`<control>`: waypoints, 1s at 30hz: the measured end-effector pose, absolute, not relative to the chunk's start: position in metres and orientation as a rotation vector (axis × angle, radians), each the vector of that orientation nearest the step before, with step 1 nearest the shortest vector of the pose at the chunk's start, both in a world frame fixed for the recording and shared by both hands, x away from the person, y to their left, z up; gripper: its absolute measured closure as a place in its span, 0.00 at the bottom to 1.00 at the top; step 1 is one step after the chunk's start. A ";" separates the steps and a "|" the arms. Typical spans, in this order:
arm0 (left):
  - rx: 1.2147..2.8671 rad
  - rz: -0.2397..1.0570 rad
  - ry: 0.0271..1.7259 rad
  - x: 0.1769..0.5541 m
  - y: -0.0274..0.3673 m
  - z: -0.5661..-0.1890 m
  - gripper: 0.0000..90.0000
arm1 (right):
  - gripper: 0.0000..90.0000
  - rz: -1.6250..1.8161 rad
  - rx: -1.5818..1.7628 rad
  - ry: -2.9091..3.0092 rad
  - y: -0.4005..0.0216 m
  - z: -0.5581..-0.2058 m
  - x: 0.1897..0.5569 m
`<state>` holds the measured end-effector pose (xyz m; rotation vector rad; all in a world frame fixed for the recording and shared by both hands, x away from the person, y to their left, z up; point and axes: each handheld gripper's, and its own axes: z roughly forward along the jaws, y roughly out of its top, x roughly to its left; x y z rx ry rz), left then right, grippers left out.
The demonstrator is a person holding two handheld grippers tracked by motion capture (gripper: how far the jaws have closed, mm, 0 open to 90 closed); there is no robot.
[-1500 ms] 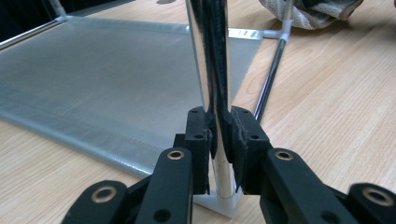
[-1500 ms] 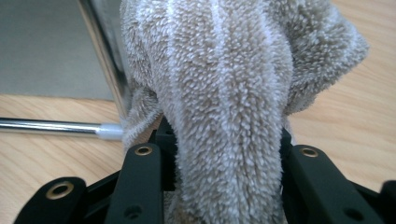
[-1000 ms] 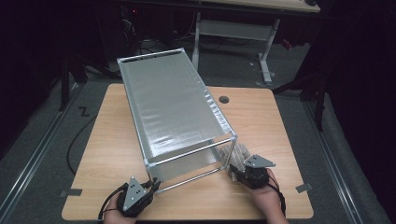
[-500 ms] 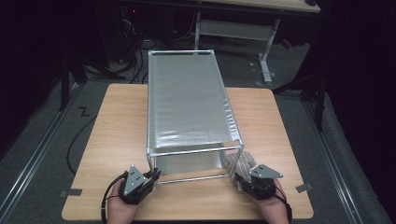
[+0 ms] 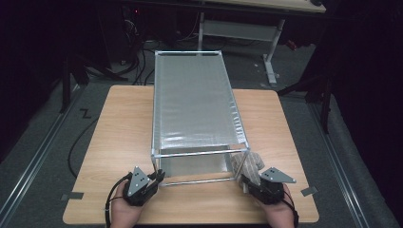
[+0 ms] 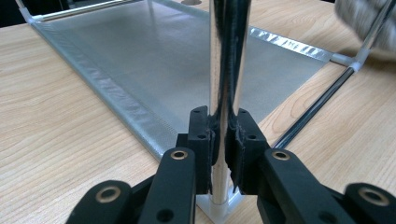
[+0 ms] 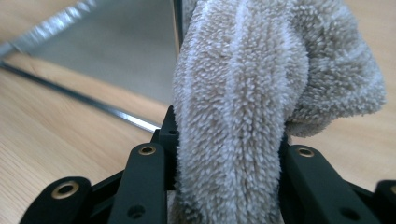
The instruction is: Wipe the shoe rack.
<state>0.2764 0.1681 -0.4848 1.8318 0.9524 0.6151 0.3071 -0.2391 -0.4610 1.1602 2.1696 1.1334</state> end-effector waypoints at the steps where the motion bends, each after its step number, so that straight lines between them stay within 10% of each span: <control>1: 1.835 0.616 0.950 0.276 0.168 -0.485 0.89 | 0.71 1.154 1.141 2.152 -0.240 -0.455 0.306; 11: 1.838 0.611 0.936 0.273 0.168 -0.485 0.89 | 0.70 1.268 1.043 2.002 -0.245 -0.417 0.291; 30: 1.834 0.603 0.945 0.273 0.170 -0.485 0.89 | 0.70 0.994 1.128 2.340 -0.233 -0.486 0.318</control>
